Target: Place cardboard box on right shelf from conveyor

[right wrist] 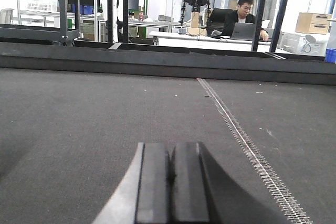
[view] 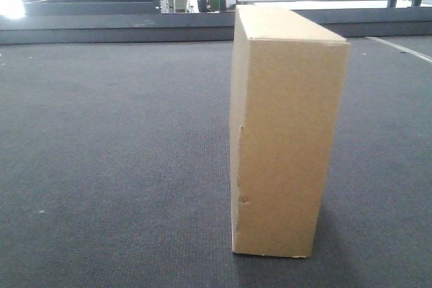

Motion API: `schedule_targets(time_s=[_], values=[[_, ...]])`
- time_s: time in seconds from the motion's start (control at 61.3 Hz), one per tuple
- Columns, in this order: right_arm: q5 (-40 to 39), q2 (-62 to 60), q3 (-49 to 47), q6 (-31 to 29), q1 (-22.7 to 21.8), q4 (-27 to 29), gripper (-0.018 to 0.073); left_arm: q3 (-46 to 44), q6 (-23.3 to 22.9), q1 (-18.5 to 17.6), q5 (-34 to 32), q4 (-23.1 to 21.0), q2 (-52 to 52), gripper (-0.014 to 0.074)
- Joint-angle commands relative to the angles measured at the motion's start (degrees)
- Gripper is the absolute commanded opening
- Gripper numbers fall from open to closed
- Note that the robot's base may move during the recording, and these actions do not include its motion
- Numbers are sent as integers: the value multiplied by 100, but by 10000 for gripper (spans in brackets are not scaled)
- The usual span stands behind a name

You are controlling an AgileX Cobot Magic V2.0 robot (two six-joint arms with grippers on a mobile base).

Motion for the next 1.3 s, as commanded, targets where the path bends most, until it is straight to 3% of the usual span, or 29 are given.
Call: schedule_targets(time_s=[0.0, 0.604, 0.734, 0.962, 1.044, 1.289], values=[[-523, -108, -99, -51, -24, -45, 45, 59, -27, 9, -489, 7, -45, -116], [-578, -108, -99, -45, -24, -45, 45, 59, -27, 9, -489, 7, -45, -116], [-599, -103, -270, 234, -24, 31, 45, 59, -27, 9, -489, 7, -45, -116], [1545, 130, -1532, 459, -24, 58, 45, 59, -27, 9, -489, 7, -45, -116], [2769, 576, -2148, 459, -24, 58, 45, 59, -27, 9, -489, 7, -45, -116], [4701, 2067, -3225, 459, -24, 136, 45, 59, -27, 9, -489, 7, -45, -116]])
